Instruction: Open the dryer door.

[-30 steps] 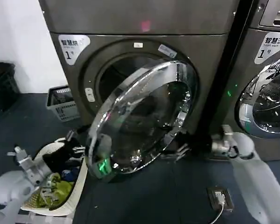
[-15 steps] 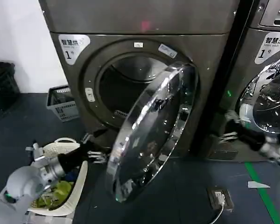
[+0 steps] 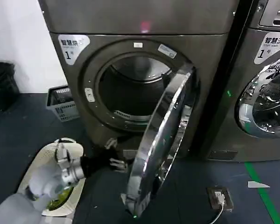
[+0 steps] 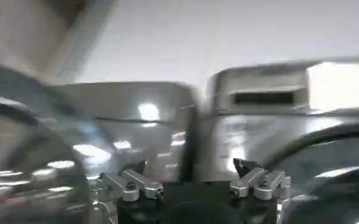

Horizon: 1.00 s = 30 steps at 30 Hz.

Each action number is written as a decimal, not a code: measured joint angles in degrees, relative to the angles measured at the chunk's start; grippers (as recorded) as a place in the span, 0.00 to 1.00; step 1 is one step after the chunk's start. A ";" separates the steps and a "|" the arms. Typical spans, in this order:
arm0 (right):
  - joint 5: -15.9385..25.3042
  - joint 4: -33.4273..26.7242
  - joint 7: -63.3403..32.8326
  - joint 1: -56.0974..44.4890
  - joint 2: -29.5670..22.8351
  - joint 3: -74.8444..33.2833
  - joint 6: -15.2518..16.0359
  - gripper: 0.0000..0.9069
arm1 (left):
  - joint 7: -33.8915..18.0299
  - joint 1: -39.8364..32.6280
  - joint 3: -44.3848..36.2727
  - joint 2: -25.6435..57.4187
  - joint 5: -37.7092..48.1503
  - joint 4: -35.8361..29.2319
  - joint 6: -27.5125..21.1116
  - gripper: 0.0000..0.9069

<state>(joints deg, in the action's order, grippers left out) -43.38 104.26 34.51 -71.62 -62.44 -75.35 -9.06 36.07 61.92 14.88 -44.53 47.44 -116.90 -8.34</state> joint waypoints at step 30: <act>8.78 3.91 -26.63 -12.04 0.77 -29.29 22.89 1.00 | -10.77 -18.32 -29.72 -10.18 -6.31 6.53 5.91 1.00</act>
<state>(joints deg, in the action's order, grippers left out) -34.59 108.16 7.88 -83.66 -61.67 -104.64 13.82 25.30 43.60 -14.84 -54.71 41.12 -110.37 -2.43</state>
